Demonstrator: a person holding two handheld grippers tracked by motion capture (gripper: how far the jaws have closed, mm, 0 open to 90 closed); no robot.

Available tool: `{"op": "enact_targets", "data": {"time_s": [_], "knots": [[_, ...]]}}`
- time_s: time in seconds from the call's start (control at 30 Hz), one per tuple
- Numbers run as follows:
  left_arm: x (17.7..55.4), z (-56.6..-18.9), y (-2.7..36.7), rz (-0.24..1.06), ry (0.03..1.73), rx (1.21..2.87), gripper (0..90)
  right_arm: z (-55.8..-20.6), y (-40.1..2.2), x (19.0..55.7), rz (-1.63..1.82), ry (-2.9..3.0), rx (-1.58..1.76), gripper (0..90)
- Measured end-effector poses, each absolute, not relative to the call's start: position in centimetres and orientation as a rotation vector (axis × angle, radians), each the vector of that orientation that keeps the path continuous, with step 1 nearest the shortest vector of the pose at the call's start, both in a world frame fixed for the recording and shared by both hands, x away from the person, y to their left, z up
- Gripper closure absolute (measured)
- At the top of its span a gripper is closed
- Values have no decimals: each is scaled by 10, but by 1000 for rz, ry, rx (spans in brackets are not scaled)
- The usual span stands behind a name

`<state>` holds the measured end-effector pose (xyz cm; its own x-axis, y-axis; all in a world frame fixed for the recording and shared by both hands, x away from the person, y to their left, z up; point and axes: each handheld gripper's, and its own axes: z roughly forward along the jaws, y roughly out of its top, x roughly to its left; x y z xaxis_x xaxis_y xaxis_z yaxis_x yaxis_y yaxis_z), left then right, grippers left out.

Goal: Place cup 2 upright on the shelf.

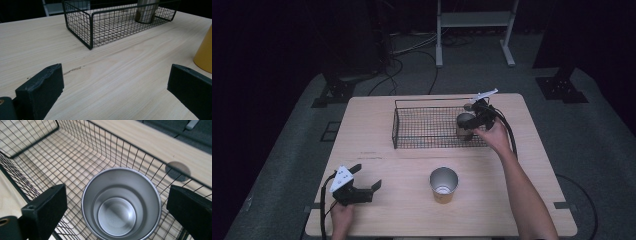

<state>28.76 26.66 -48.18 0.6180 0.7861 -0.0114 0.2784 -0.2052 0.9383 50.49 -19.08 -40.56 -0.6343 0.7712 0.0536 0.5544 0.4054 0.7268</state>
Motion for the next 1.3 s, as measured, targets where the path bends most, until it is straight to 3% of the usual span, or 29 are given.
{"op": "enact_targets", "data": {"time_s": [0.47, 1.3], "knots": [[287, -482, 266, 592, 866, 1769, 0, -383, -202, 482, 1140, 2342, 1068, 25], [288, -482, 265, 597, 868, 1777, 0, -378, -223, 422, 1220, 2360, 942, 29]]}}
